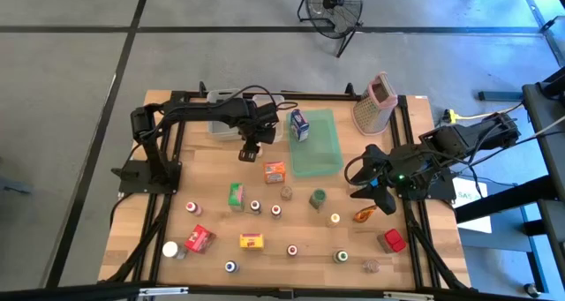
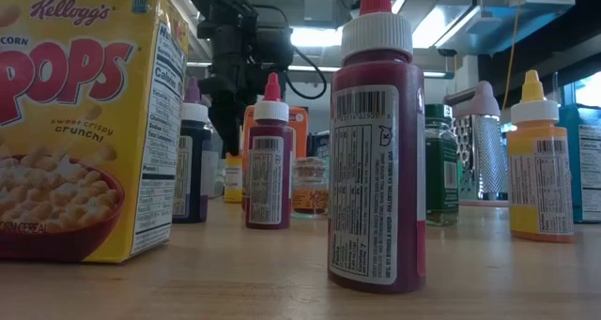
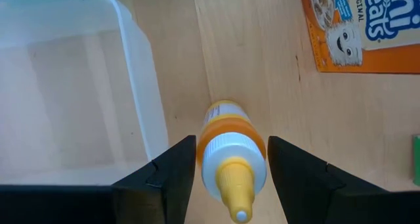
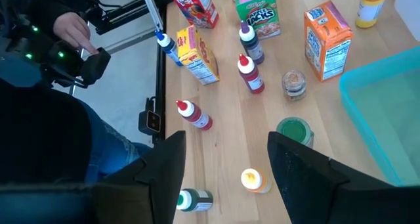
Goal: Pick & Place Kitchen Items
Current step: Put the top yellow food coloring bottle into the transparent bin
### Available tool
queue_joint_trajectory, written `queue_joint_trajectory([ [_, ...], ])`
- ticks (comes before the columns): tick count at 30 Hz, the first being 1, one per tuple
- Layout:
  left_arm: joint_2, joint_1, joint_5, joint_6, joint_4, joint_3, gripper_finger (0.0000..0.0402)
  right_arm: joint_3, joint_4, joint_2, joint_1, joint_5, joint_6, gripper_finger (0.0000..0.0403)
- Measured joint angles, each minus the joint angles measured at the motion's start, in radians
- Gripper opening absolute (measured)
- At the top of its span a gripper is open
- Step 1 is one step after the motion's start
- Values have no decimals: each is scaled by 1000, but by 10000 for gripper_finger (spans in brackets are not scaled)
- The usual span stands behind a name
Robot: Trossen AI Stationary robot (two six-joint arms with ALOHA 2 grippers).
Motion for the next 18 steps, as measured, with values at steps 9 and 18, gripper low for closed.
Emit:
queue_joint_trajectory([
  [9,-2,0,2,-1,-2,2,134,0,-1,0,0,0,0,218],
  [18,-4,0,3,-2,-24,4,118,0,-1,0,0,4,0,218],
])
